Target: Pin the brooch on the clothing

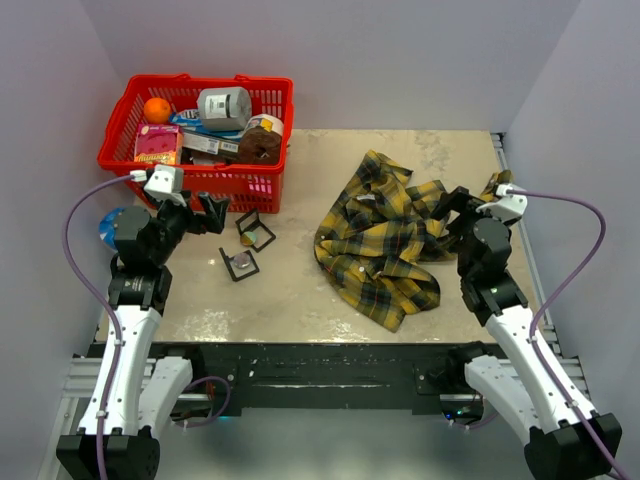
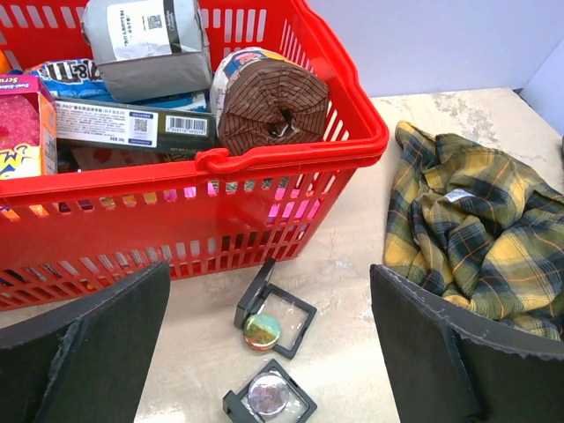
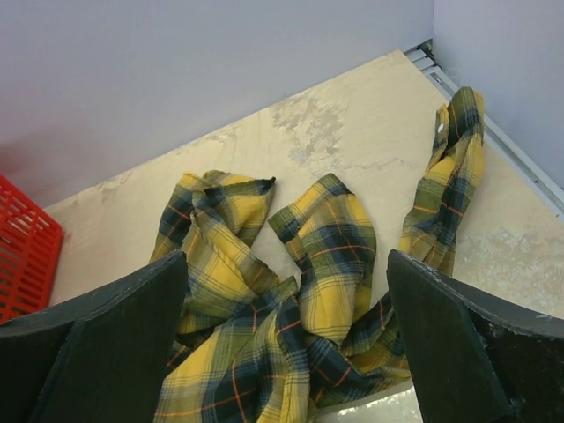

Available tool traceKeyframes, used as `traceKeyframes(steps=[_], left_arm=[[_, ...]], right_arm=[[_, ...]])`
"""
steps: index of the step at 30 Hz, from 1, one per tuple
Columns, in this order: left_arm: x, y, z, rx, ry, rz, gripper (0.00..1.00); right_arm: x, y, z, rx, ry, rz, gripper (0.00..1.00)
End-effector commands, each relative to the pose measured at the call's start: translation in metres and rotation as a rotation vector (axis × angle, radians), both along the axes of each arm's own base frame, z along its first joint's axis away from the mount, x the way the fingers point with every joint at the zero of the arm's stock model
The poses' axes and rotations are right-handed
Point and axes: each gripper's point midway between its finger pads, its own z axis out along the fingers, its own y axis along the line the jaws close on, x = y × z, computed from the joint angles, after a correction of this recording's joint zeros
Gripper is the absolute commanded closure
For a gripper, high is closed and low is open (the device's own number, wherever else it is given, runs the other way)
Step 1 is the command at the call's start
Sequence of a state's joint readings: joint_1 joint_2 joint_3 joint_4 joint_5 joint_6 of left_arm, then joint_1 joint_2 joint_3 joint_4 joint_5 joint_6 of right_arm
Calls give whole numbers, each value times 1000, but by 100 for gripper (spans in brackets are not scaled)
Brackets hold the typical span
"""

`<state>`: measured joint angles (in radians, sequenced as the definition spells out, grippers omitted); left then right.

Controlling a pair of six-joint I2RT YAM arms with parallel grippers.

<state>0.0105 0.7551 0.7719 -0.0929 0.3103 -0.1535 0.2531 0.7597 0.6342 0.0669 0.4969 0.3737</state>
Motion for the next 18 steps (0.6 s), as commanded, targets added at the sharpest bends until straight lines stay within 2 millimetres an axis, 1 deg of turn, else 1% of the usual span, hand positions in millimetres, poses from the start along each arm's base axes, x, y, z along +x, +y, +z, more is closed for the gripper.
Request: traceKeyframes(steps=[1, 5, 7, 9, 10, 11, 14, 15, 16, 18], left_arm=[[-2, 0, 18, 18, -68, -3, 1], [-6, 0, 24, 16, -104, -1, 1], [-8, 3, 25, 13, -109, 16, 1], [-9, 7, 21, 19, -99, 41, 1], [-11, 8, 22, 19, -111, 46, 1], [-11, 8, 18, 20, -109, 45, 1], [-12, -5, 15, 21, -107, -36, 4], [-16, -21, 11, 10, -96, -111, 5], [-14, -28, 12, 7, -112, -140, 7], [-10, -38, 1, 1, -68, -177, 9]], right_arm=[[0, 6, 25, 20, -53, 32, 2], [3, 13, 25, 17, -34, 70, 4], [3, 15, 21, 15, -15, 85, 4], [3, 17, 19, 13, -2, 94, 4], [2, 17, 12, 4, 28, 97, 4], [2, 19, 11, -4, 40, 112, 5], [0, 22, 6, -6, 59, 131, 6], [-1, 25, 3, -3, 64, 150, 6], [-1, 27, 2, -1, 67, 160, 7], [0, 32, -7, 4, 89, 185, 8]])
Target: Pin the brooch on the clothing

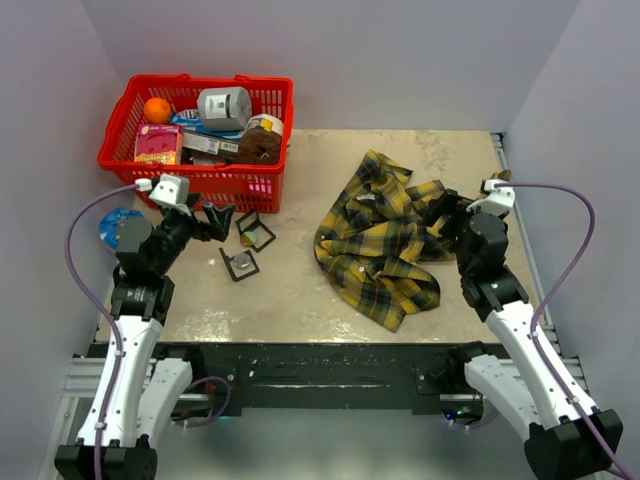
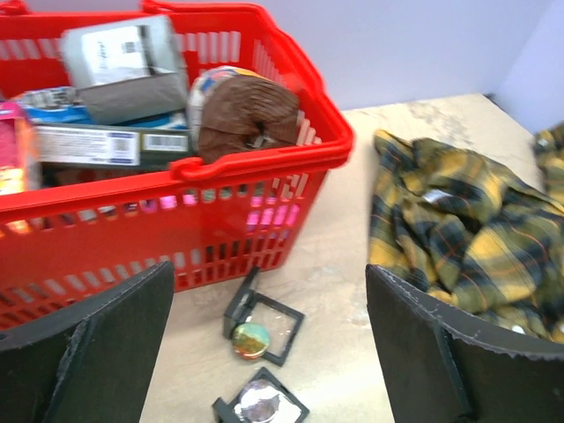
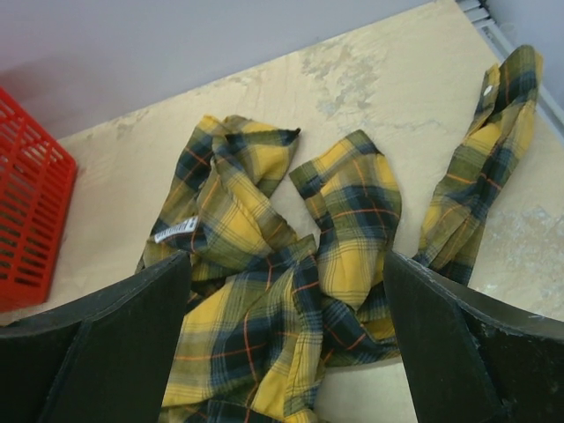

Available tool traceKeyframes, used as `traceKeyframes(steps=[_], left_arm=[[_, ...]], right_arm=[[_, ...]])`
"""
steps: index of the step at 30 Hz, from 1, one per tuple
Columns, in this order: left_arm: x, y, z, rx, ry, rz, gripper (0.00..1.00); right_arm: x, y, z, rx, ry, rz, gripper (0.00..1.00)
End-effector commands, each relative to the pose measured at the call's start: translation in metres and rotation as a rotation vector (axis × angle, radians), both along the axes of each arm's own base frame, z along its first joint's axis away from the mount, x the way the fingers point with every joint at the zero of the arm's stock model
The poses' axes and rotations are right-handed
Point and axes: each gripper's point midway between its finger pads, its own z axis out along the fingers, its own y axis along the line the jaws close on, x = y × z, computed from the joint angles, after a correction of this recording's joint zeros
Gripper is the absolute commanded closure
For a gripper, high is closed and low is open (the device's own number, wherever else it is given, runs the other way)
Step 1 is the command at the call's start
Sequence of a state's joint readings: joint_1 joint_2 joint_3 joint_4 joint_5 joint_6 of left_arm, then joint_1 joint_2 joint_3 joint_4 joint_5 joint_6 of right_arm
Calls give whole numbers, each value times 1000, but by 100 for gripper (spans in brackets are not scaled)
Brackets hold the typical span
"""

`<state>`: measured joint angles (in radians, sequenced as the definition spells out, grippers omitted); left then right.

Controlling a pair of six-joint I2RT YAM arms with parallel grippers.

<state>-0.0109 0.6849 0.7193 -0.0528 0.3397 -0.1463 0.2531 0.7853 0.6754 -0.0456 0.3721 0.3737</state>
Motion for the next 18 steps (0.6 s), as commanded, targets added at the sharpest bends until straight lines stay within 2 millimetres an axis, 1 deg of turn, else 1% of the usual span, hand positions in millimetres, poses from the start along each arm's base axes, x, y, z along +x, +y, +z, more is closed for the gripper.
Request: traceKeyframes(steps=[1, 2, 3, 5, 6, 7, 8, 9, 11, 12, 14, 15, 16, 17, 18], left_arm=[[4, -32, -6, -1, 13, -140, 9], [5, -37, -9, -5, 26, -155, 9], [3, -50, -25, -9, 92, -196, 10], [-1, -65, -35, -19, 150, -237, 10], [-5, -82, -42, -11, 178, -269, 11], [-8, -90, -47, -10, 207, -280, 11], [-11, -98, -50, -7, 223, -293, 11], [-17, -114, -57, 5, 251, -318, 11], [-24, -132, -67, -7, 293, -343, 11], [-31, -150, -77, 8, 316, -368, 10], [-36, -173, -89, 15, 314, -393, 9], [-43, -192, -105, 53, 341, -414, 9], [-40, -203, -100, 60, 318, -429, 8], [-40, -212, -105, 82, 324, -440, 7], [-37, -222, -121, 119, 356, -447, 6]], right_arm=[[0, 12, 2, 18, 12, 63, 9], [0, 13, -3, 32, 27, 64, 9], [1, 18, -12, 36, 58, 83, 11], [2, 25, -27, 44, 99, 114, 12], [2, 27, -32, 47, 113, 125, 14], [3, 32, -43, 49, 149, 144, 14], [3, 33, -49, 57, 170, 146, 14], [3, 34, -56, 62, 193, 148, 14], [1, 38, -74, 80, 250, 155, 14], [1, 39, -79, 82, 265, 159, 14], [-1, 40, -89, 100, 296, 156, 13], [-3, 42, -91, 111, 303, 156, 13], [-5, 42, -95, 124, 320, 154, 13], [-9, 46, -99, 150, 330, 164, 12], [-12, 47, -101, 161, 339, 172, 12]])
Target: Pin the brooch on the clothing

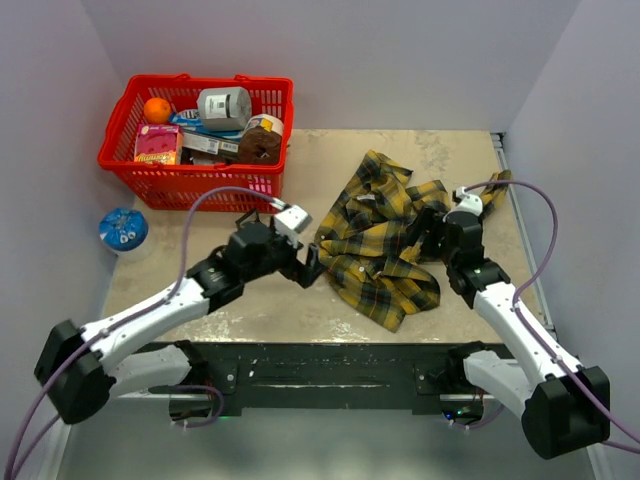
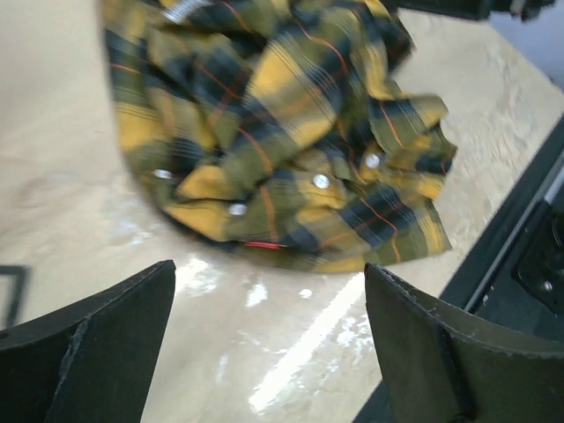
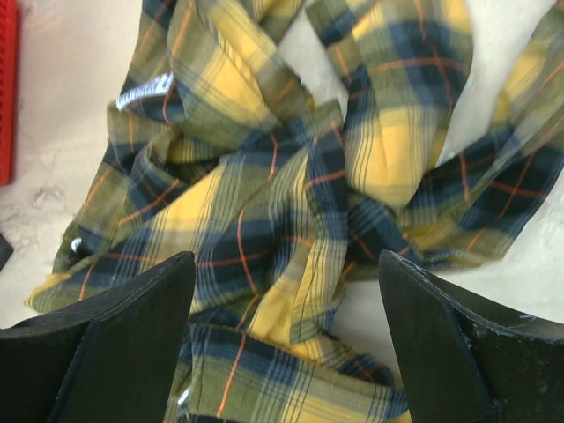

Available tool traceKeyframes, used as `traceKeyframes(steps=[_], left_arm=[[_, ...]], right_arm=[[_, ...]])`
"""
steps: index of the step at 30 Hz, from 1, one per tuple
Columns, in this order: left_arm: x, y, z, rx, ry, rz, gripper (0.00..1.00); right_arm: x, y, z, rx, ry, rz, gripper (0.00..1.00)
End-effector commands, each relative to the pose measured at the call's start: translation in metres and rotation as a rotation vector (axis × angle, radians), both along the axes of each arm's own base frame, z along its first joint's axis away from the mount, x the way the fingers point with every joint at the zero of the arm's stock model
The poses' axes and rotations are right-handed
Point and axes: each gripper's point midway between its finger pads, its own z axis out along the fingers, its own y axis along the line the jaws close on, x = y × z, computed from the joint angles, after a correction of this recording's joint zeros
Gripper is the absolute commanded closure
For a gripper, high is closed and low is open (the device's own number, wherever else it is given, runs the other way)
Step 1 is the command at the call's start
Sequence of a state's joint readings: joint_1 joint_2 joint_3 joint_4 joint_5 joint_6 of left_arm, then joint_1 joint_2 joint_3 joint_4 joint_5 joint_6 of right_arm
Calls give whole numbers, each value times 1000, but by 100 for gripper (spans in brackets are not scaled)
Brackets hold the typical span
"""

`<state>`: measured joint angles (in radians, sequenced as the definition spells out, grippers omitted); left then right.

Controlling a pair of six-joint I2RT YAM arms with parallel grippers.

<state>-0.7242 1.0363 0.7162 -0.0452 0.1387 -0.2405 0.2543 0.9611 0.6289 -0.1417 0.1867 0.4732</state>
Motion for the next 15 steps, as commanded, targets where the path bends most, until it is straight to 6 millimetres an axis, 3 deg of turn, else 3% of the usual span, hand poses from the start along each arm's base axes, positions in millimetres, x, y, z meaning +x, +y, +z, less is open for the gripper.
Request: traceKeyframes(steps=[1, 8, 15], left_arm=[[21, -39, -2, 18, -48, 21, 5], [53, -83, 12, 13, -141, -64, 1], [81, -110, -25, 140, -131, -109, 1]], right_arm=[[-11, 11, -6, 93, 32, 13, 11], [-37, -9, -28, 63, 121, -82, 5], [-51, -14, -42, 62, 157, -105, 2]])
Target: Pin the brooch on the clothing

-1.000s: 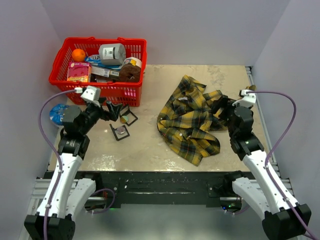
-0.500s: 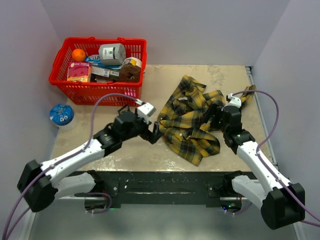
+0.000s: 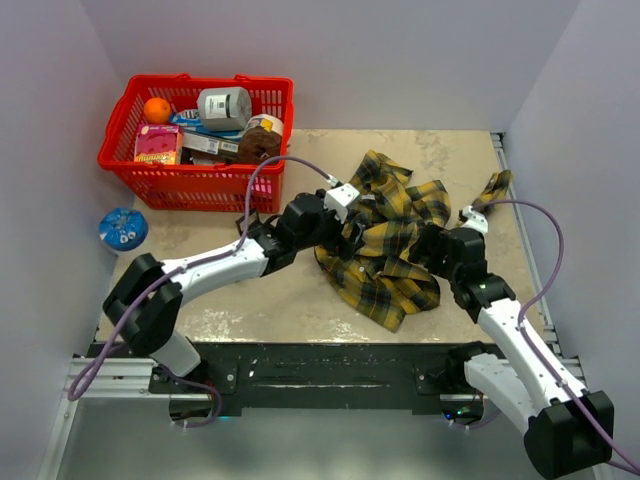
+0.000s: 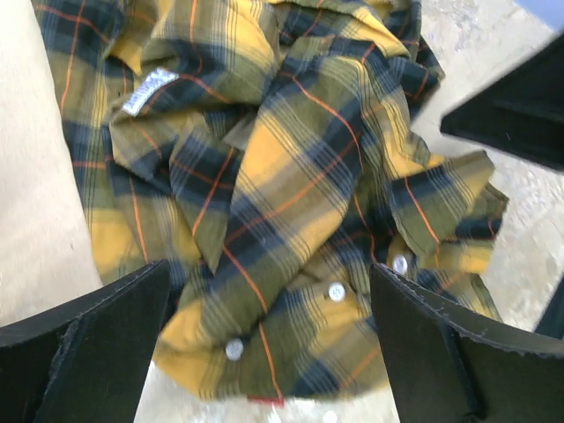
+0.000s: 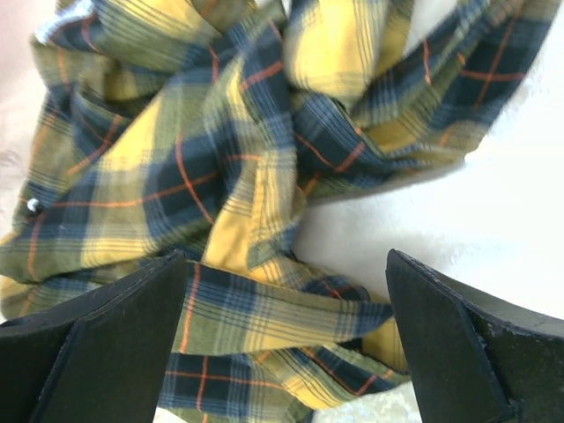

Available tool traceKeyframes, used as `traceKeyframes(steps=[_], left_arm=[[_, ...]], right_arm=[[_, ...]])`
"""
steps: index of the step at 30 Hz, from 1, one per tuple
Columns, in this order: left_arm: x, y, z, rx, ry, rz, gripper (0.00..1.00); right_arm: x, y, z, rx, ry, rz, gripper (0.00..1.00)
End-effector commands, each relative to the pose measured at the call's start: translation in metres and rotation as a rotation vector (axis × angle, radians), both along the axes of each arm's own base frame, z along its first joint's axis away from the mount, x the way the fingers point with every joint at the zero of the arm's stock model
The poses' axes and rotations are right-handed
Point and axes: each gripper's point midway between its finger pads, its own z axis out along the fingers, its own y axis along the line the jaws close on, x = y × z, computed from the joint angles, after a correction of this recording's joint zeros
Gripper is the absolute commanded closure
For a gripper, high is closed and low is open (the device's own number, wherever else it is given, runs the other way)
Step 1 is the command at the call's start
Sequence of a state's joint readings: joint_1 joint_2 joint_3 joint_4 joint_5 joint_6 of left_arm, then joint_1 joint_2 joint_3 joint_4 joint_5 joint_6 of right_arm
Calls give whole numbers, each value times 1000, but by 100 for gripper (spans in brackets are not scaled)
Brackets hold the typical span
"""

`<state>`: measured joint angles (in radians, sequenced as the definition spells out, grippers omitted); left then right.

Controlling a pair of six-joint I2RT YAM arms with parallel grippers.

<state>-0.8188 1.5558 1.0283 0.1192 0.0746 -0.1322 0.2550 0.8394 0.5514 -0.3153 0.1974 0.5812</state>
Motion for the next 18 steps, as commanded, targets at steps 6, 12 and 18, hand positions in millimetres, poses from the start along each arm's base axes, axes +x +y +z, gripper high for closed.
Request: traceKeyframes(steps=[6, 12, 18], left_arm=[[21, -22, -34, 94, -25, -65, 1], [17, -24, -81, 176, 72, -95, 17], [11, -14, -97, 195, 103, -73, 77]], right_arm=[[-13, 20, -32, 137, 99, 16, 1], [-17, 34, -62, 209, 170, 27, 2], [-12, 37, -70, 240, 162, 10, 12]])
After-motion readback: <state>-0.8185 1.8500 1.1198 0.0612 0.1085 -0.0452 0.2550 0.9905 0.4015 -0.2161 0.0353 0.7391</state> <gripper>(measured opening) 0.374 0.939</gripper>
